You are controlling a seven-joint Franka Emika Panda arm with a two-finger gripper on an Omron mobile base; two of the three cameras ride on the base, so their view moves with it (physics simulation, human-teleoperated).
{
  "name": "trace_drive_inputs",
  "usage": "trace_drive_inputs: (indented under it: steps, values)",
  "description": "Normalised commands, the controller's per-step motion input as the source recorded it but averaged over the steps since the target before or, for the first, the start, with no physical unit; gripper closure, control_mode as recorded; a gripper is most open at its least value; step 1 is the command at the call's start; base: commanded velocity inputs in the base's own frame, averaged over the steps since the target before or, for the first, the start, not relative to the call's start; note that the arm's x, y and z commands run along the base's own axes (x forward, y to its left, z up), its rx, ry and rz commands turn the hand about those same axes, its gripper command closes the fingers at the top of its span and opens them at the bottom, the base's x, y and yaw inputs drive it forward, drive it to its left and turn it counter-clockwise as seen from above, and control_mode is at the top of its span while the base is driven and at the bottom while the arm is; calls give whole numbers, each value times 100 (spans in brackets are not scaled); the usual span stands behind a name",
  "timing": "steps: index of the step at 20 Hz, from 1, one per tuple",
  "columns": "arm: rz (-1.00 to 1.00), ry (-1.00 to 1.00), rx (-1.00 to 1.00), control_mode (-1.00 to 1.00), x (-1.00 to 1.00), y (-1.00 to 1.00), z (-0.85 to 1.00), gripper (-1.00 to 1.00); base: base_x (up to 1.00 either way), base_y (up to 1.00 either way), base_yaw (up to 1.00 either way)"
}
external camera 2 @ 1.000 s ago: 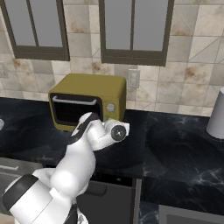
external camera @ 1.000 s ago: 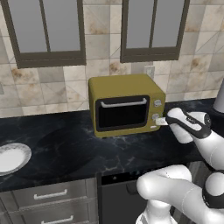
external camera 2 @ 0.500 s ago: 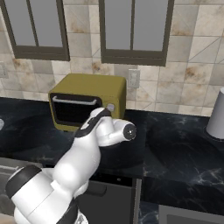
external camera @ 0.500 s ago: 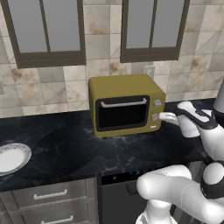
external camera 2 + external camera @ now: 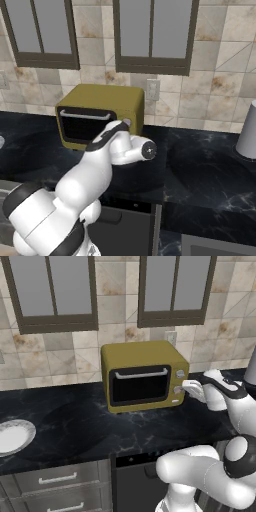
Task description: Pick up the bagel from the plate, place it on the toaster oven rack, close the door, and set the timer.
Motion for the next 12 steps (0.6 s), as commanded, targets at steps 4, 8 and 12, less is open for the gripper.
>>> trace_drive_inputs:
  steps: [4,8,12]
  values:
    - [-12,3,7,-100,9,3,-5,-100,0,0,0]
    - [-5,2,7,-100,16,0,-16,-100,0,0,0]
    - [0,0,7,-100,15,0,-18,-100,0,0,0]
